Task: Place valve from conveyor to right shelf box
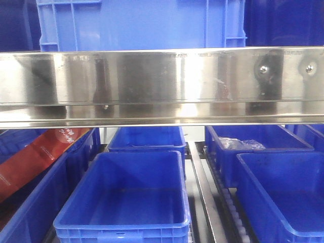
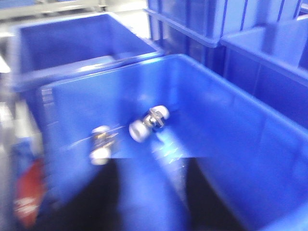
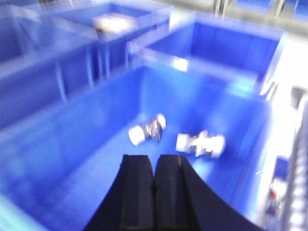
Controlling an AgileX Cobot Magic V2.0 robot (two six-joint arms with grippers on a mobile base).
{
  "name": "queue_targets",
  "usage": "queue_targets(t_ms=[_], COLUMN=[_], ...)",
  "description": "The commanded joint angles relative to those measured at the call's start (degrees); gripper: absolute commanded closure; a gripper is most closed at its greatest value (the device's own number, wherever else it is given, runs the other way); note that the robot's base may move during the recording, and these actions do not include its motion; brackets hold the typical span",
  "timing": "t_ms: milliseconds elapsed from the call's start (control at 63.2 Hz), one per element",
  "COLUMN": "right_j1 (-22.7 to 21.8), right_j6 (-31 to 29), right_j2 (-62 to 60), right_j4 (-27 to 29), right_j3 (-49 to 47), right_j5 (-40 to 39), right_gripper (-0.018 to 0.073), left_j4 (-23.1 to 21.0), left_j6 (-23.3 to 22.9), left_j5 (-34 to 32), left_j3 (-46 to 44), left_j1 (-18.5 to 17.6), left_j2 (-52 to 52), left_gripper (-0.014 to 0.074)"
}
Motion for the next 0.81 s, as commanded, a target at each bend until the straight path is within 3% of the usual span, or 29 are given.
queue_targets(t_ms=[0, 95, 269, 396, 791], right_j1=[0.1, 0.1, 0.1, 0.1, 0.1], right_j6=[-0.2, -0.2, -0.2, -0.2, -0.2], right_j2=[-3.7, -8.8, -19.8, -27.6, -49.9], right_j4=[-1.8, -3.3, -3.3, -3.3, -3.3], right_j3=[3.2, 10.2, 27.9, 41.5, 76.5], right_j5=[-0.4, -3.0, -13.9, -20.7, -35.9], right_gripper=[0.0715, 0.0715, 0.0715, 0.0715, 0.0715], left_j4=[1.8, 4.2, 7.1, 7.1, 7.1], left_j6=[-0.7, -3.7, -7.9, -8.1, -8.1], left_j5=[3.0, 2.0, -9.1, -18.0, -31.7], left_j3=[1.3, 7.4, 27.0, 41.3, 71.9], left_j1=[-0.2, -0.2, -0.2, -0.2, -0.2], left_j2=[-2.7, -6.7, -19.5, -30.3, -55.1], left_gripper=[0.0707, 0.0707, 0.0707, 0.0707, 0.0707])
